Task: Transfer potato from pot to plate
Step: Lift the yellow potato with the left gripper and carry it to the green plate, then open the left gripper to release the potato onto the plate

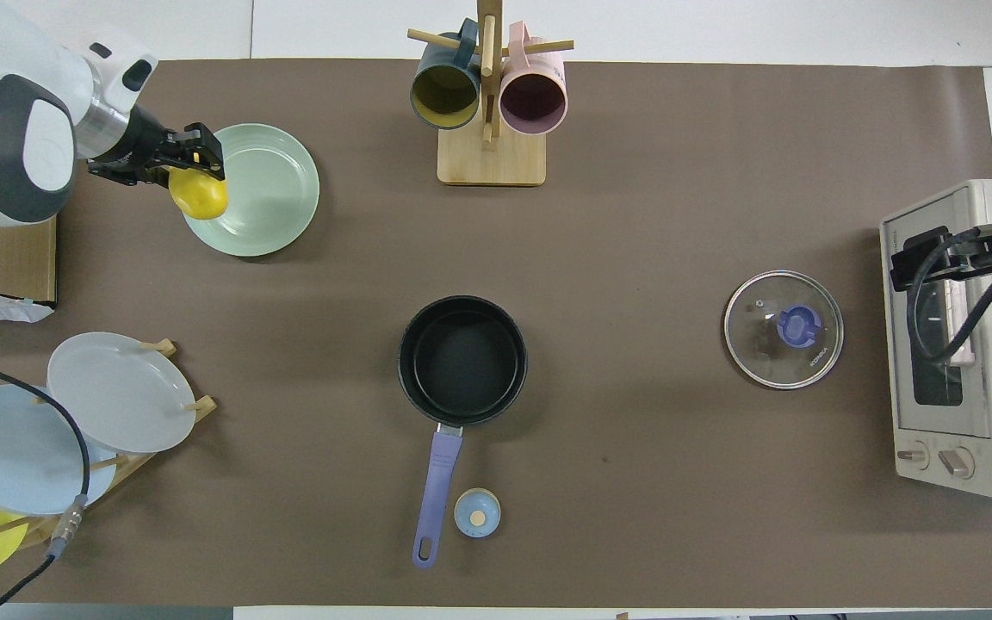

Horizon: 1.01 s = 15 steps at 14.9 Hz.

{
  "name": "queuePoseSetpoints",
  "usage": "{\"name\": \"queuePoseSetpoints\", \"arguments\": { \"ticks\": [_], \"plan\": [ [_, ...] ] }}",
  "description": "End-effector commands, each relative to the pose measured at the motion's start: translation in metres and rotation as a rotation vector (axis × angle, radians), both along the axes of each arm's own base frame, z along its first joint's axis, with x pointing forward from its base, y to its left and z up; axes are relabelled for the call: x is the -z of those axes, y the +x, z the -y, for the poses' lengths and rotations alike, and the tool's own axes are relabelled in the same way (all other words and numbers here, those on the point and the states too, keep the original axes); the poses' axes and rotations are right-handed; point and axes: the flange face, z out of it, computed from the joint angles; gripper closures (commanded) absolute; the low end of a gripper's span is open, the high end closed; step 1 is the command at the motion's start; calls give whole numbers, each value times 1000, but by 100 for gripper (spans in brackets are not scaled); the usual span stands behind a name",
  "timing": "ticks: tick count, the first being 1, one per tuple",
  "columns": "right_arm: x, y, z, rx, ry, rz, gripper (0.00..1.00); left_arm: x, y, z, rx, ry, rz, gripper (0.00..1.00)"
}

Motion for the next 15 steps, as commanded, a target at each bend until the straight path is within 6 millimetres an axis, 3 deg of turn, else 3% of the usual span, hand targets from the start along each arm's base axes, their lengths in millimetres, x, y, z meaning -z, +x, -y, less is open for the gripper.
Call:
{"name": "queuePoseSetpoints", "arguments": {
  "ticks": [1, 4, 10, 11, 12, 13, 15],
  "plan": [
    [-4, -3, 1, 33, 12, 13, 0, 34, 4, 14, 68, 39, 22, 100],
    [-4, -3, 1, 30, 12, 14, 0, 66, -5, 24, 105, 42, 22, 100],
    [-4, -3, 0, 25, 12, 12, 0, 81, -14, 25, 168, 42, 15, 100],
    [-4, -3, 0, 25, 12, 12, 0, 84, -15, 24, 174, 42, 21, 88],
    [-4, -3, 0, 24, 12, 12, 0, 86, -16, 23, 173, 43, 28, 51],
    [-3, -4, 0, 24, 12, 9, 0, 86, -16, 23, 173, 43, 31, 3],
    [-4, -3, -1, 24, 12, 12, 0, 77, -12, 20, 168, 45, 38, 0]
  ]
}}
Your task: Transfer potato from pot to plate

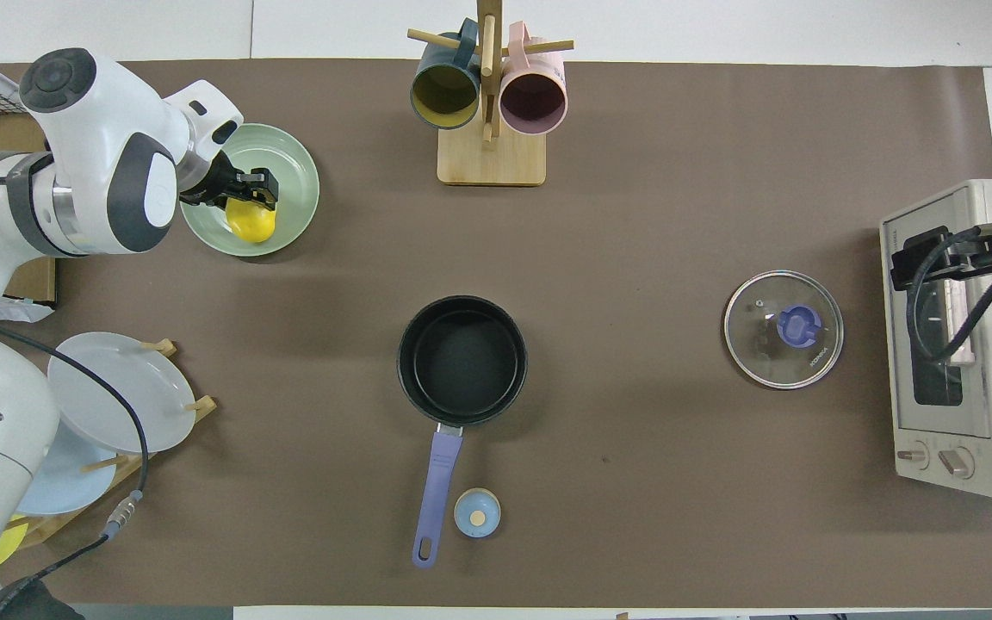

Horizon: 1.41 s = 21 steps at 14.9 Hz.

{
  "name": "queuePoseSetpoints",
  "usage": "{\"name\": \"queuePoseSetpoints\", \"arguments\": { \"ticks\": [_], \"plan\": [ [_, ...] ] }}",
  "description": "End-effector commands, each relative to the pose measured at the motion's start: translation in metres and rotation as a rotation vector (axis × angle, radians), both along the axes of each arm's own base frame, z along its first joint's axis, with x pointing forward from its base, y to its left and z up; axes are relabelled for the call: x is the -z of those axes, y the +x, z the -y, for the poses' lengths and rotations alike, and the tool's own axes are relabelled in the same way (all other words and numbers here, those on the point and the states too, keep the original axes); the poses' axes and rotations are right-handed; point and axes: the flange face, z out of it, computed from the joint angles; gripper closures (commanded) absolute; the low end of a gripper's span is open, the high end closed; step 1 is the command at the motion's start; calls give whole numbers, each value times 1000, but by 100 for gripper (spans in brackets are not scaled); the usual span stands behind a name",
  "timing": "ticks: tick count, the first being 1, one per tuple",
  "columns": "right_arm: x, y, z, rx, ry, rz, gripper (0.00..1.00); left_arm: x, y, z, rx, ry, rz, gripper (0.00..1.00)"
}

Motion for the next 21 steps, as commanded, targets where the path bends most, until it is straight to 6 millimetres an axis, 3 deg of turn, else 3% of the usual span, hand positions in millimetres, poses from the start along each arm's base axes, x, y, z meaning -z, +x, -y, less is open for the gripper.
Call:
{"name": "queuePoseSetpoints", "arguments": {
  "ticks": [1, 3, 6, 9, 12, 15, 18, 21],
  "plan": [
    [-5, -3, -2, 18, 13, 14, 0, -28, -1, -12, 6, 15, 42, 0],
    [-4, -3, -2, 16, 13, 13, 0, -82, -6, -18, -28, 4, 83, 0],
    [-4, -3, -2, 16, 13, 13, 0, -165, -30, -50, -84, 18, 101, 0],
    [-4, -3, -2, 16, 13, 13, 0, -238, -72, -68, -104, 14, 76, 0],
    [-4, -3, -2, 15, 13, 13, 0, -290, -119, -81, -105, 26, 29, 0],
    [-4, -3, -3, 13, 13, 13, 0, -304, -151, -81, -94, 48, -23, 0],
    [-5, -3, -8, 4, 13, 14, 0, -285, -173, -84, -107, 47, -64, 0],
    [-6, -3, -8, 5, 13, 16, 0, -278, -177, -81, -101, 62, -99, 0]
  ]
}}
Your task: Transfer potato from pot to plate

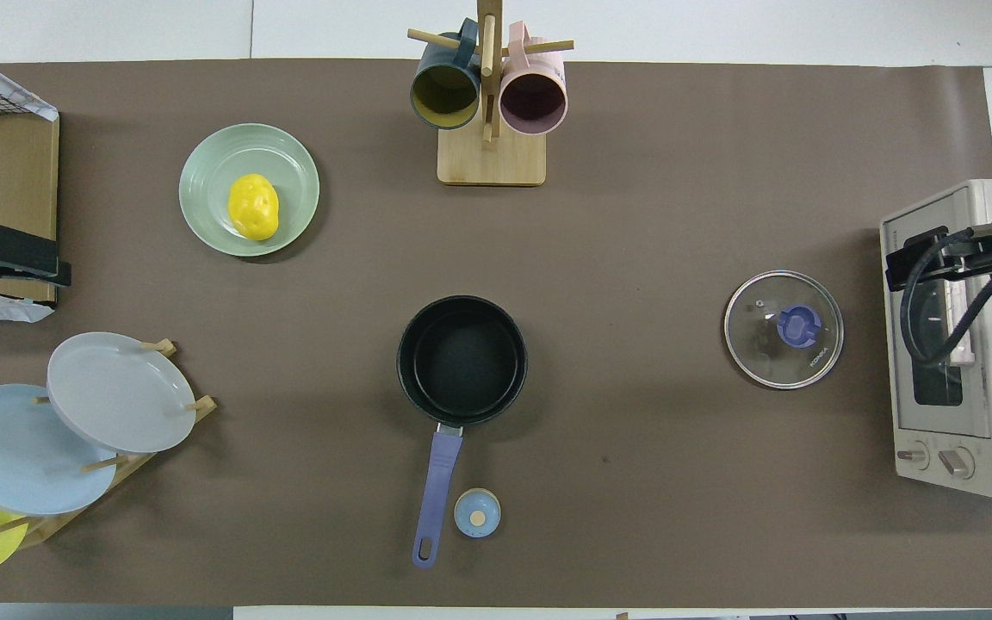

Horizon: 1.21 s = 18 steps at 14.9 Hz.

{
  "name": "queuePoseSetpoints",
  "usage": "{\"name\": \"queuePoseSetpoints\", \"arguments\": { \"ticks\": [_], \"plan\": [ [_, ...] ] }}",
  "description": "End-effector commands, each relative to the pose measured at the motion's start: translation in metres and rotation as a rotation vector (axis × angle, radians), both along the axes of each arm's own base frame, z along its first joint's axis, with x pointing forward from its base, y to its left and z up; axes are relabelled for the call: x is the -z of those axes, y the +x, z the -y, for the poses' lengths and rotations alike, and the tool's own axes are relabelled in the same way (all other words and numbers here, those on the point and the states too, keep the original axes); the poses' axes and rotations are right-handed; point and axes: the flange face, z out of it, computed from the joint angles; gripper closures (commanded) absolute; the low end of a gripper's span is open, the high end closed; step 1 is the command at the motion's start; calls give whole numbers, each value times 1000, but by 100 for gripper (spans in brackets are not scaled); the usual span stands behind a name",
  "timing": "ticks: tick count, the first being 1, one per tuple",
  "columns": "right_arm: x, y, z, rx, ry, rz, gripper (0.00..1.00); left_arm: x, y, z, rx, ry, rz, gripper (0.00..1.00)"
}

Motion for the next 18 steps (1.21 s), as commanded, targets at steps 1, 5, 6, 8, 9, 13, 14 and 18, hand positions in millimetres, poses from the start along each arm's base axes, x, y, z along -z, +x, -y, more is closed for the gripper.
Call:
{"name": "queuePoseSetpoints", "arguments": {
  "ticks": [1, 5, 6, 8, 9, 13, 14, 18],
  "plan": [
    [-5, -3, 0, 20, 13, 14, 0, 6, -10, 7, -1, 30, -20, 0],
    [-3, -3, 3, 25, 13, 11, 0, -13, 3, 7, 0, 27, 12, 0],
    [-4, -3, 1, 22, 13, 13, 0, -14, 3, 7, 0, 27, 15, 0],
    [-4, -3, 1, 20, 13, 13, 0, -9, 2, 6, 0, 29, 6, 0],
    [-4, -3, 3, 23, 13, 13, 0, -10, 1, 6, 0, 29, 8, 0],
    [-3, -3, 2, 23, 13, 11, 0, -4, -3, 7, 7, 30, -1, 0],
    [-3, -3, 3, 25, 13, 11, 0, -4, -3, 6, 7, 28, 0, 0],
    [-4, -3, 2, 23, 13, 13, 0, -6, -1, 3, 24, 26, 12, 0]
  ]
}}
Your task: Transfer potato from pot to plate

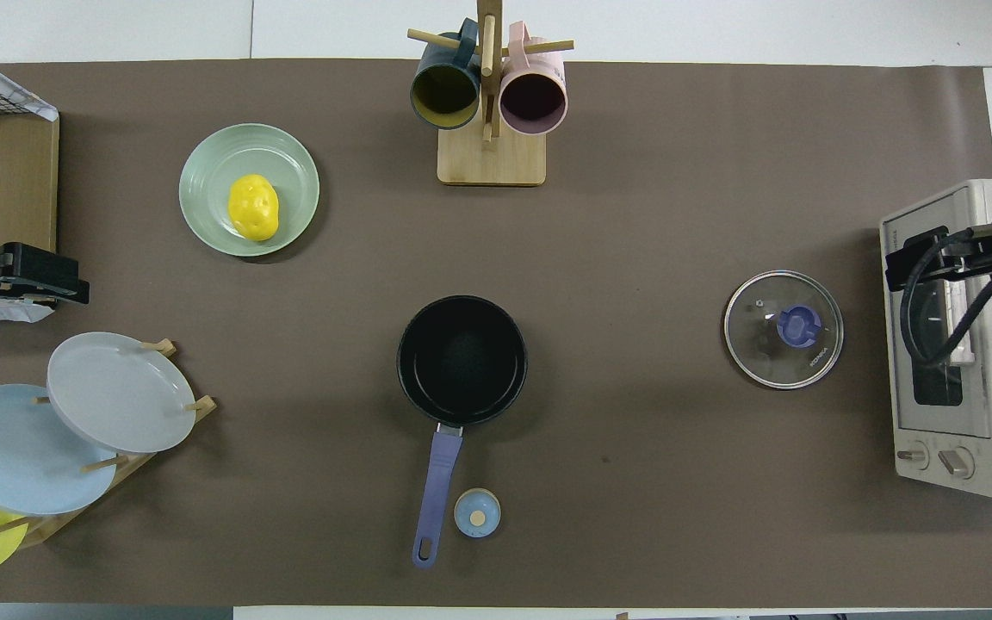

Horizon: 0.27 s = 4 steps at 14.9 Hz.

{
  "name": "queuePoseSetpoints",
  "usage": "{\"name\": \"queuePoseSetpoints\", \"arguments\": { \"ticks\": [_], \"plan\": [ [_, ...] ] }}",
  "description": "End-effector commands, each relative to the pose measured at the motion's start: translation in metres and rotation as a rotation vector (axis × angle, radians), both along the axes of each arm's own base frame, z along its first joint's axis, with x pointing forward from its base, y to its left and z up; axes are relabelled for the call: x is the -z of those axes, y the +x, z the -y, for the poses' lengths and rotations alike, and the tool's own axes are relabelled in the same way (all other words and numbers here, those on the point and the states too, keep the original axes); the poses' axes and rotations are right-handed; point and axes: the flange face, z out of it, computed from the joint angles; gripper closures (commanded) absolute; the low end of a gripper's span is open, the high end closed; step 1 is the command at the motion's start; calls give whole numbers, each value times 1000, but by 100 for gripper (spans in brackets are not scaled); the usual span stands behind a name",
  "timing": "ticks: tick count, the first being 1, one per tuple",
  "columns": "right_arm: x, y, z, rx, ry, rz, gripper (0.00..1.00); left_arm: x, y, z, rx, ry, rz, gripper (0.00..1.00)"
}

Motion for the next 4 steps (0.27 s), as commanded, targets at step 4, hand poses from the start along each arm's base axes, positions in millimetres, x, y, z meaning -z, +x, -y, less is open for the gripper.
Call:
{"name": "queuePoseSetpoints", "arguments": {
  "ticks": [4],
  "plan": [
    [-4, -3, -4, 14, 12, 12, 0, -1, -2, -6, 17, 18, 0, 0]
  ]
}}
